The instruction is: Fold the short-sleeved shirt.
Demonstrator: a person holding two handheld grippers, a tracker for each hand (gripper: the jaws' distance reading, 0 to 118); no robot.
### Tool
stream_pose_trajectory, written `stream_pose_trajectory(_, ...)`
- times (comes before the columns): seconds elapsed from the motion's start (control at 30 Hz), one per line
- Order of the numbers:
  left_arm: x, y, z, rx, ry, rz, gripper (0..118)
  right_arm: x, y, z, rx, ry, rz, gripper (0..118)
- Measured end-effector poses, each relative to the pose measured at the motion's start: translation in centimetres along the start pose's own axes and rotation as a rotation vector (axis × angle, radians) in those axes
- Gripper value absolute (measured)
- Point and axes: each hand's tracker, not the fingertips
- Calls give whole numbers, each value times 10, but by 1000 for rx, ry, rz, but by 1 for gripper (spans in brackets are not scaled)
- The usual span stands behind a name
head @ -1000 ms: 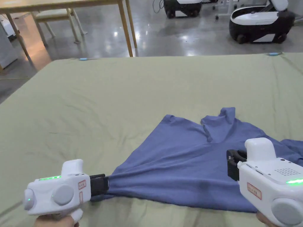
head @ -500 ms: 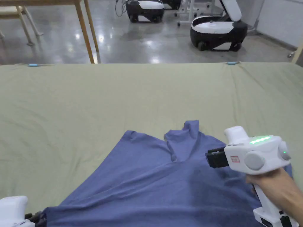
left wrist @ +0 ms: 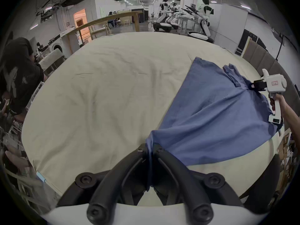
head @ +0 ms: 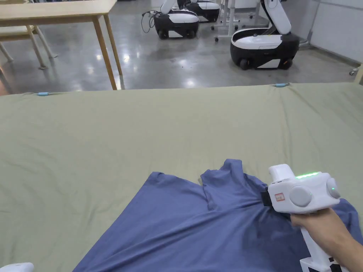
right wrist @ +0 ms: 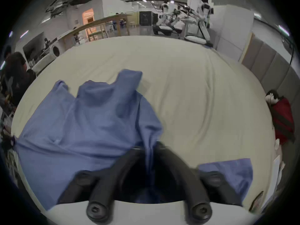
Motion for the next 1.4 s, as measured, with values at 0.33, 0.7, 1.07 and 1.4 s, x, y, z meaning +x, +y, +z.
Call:
stream_pose_trajectory(0.33,4,31,34,129,-19,4,3,7,19,118,271,79,-5,7)
stream_pose_trajectory(0.7,17,185,131,507,-18,32,2,37,122,317,682,-34,-1,7)
stream_pose_trajectory(1.07,51,368,219,674,159,-36,2,62,268,412,894,-120,-14,7)
stream_pose_trajectory(1.4,52,405,247,759,225,-82,2,67,297,412,969,-98,-83,7)
